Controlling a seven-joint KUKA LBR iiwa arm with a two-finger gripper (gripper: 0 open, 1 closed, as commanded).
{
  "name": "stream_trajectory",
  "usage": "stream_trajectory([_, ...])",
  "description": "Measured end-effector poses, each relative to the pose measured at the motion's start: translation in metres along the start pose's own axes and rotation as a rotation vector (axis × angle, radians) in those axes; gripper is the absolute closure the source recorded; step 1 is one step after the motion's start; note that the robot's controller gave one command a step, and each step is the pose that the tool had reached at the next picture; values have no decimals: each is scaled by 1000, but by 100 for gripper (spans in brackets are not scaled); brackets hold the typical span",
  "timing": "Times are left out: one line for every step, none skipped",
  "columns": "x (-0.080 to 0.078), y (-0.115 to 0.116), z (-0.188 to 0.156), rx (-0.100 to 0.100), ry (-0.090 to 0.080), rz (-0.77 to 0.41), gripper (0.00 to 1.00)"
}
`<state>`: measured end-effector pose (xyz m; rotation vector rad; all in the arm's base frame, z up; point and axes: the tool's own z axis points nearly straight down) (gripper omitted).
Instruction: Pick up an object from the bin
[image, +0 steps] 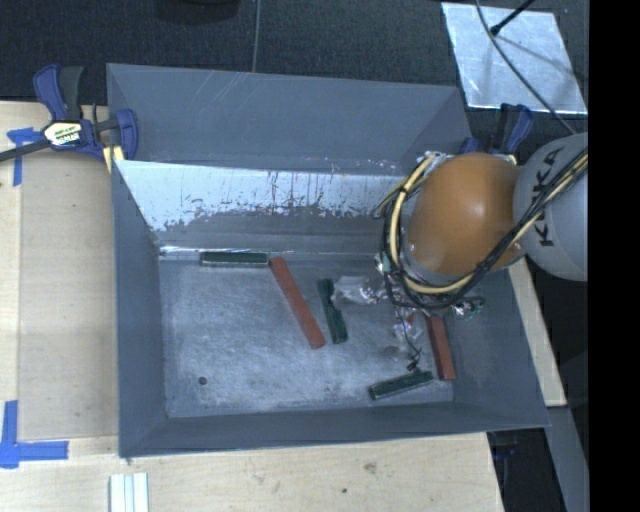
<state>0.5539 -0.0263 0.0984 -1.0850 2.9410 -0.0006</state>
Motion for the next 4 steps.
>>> stream_trajectory([-64, 25, 28, -1, -1, -138, 0])
stream_trajectory([-64, 23, 27, 0, -2, -133, 100])
stream_trajectory([-32, 25, 28, -2, 3, -98, 100])
stream_trajectory([-11, 30, -159, 4, -2, -364, 100])
